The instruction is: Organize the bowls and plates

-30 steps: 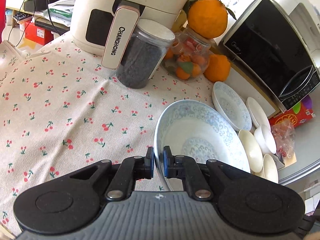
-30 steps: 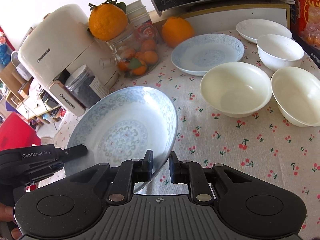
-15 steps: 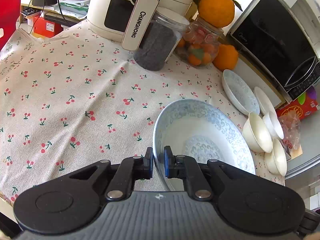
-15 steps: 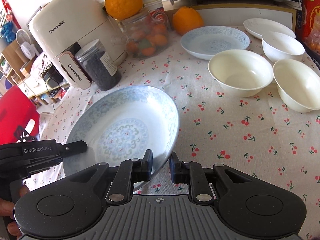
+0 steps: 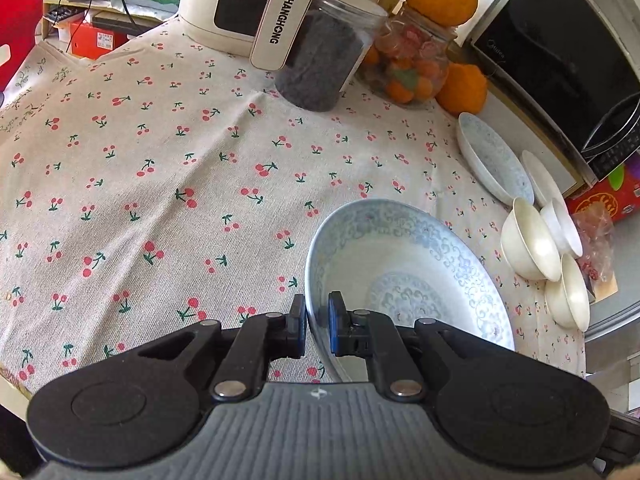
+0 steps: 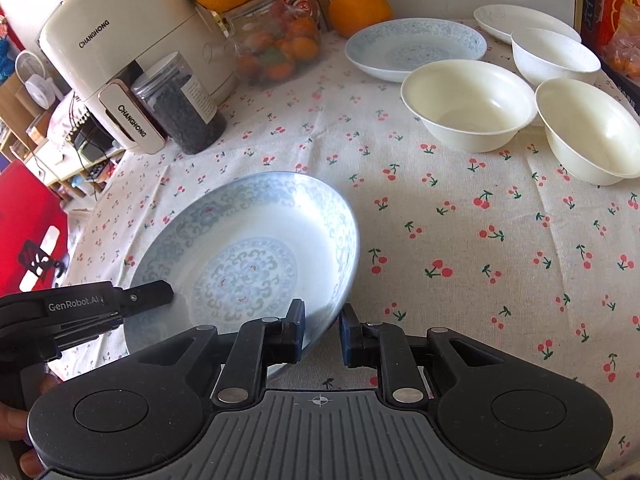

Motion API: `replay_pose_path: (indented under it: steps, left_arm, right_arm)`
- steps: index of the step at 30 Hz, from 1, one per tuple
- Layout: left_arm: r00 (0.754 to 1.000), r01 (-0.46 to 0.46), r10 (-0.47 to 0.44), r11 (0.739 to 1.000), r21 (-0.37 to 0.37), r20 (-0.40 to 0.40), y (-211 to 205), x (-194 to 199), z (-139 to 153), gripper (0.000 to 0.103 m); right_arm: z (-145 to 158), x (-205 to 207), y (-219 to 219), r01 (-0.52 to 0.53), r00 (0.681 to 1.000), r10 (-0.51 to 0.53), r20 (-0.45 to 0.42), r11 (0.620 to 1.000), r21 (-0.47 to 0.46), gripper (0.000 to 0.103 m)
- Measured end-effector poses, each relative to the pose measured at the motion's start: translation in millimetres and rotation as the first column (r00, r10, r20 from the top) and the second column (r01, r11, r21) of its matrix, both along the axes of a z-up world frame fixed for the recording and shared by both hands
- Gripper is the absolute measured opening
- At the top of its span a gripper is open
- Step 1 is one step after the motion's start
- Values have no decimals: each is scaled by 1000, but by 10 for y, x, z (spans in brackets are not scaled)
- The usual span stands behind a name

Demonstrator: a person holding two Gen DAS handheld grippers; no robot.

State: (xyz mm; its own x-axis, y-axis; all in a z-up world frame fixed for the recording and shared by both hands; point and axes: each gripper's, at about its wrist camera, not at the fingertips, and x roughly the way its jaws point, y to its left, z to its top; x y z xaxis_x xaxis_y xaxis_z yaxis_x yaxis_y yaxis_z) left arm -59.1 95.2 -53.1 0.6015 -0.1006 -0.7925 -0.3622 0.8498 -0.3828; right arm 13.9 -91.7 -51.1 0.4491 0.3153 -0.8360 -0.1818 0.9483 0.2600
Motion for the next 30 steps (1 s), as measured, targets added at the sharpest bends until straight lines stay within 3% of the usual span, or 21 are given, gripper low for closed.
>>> replay_pose_path:
  steps: [7, 19, 30]
  left_arm:
    - [1000, 1, -1, 1000, 31, -5, -23, 1, 4, 10]
    - [999, -30, 29, 1000, -5, -43, 21, 15, -63, 11]
    - [997, -76, 76, 997, 0, -24, 72, 37, -34, 11]
  right_arm:
    - [-32, -19, 29, -21, 1000, 21, -12, 1000, -13, 23]
    - [-77, -8, 59, -39, 999, 38, -33, 999, -27, 23]
    - [-46, 47, -34, 16, 999, -16, -37, 1000, -21, 23]
